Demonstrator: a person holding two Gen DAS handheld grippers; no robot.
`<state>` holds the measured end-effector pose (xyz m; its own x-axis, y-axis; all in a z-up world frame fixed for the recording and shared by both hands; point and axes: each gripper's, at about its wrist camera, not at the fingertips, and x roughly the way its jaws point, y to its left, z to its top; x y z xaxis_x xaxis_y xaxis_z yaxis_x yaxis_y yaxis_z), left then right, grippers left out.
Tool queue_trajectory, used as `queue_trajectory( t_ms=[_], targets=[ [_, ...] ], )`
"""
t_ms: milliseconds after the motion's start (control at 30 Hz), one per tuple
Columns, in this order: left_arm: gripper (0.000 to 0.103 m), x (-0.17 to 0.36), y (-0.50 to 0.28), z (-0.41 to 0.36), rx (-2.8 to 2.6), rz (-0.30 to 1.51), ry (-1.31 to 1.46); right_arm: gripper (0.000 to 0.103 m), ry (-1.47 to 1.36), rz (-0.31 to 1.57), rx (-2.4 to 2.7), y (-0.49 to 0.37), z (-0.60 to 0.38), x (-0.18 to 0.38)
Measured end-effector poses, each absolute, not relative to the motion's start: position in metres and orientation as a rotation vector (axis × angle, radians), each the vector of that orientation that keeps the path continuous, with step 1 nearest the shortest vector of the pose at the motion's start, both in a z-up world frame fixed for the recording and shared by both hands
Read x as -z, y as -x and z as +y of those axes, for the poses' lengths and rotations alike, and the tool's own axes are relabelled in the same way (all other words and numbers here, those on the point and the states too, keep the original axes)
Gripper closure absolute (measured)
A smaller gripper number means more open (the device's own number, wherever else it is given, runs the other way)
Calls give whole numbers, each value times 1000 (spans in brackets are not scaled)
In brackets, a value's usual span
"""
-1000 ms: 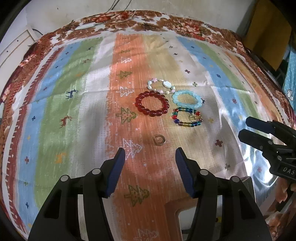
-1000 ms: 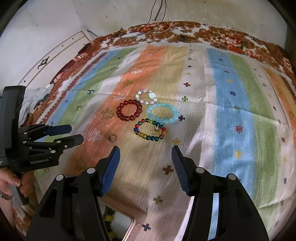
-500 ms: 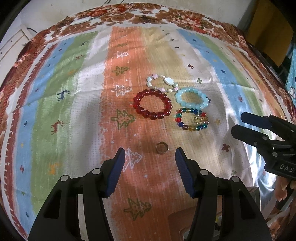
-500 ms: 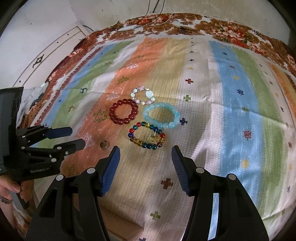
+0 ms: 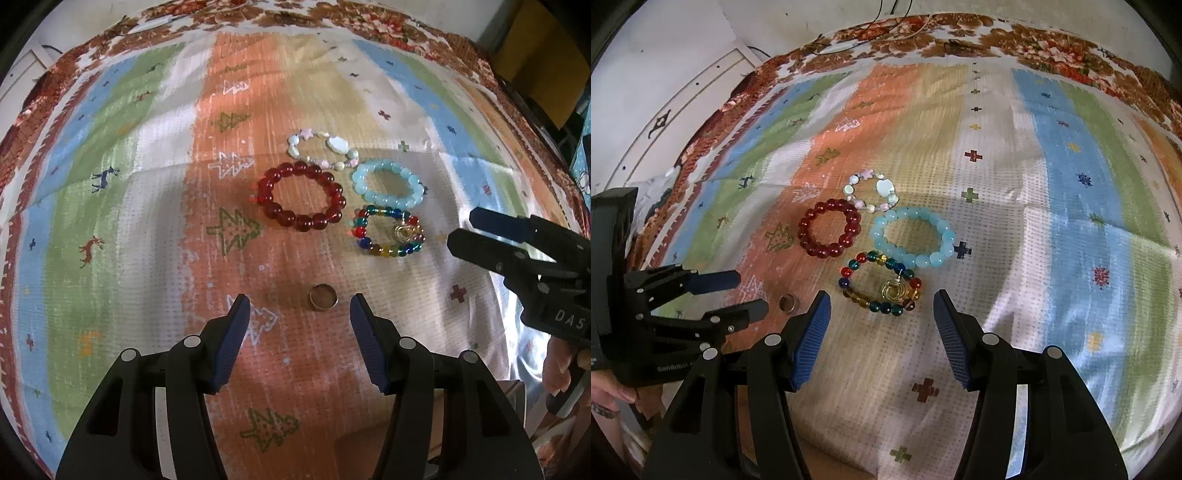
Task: Organize jewelry
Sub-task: 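Move left tool to small bronze ring while right tool approaches multicolour bead bracelet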
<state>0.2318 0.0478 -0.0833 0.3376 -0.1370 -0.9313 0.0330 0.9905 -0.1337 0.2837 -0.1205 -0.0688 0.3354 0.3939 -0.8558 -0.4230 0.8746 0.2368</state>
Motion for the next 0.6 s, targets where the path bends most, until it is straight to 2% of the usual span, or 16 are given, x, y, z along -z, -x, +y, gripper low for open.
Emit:
queue_trajectory(
  t_ms=[600],
  targets=[
    [47,103,-239,41,130,1280,50,45,80,1153,-510,-310,-104,96]
  ],
)
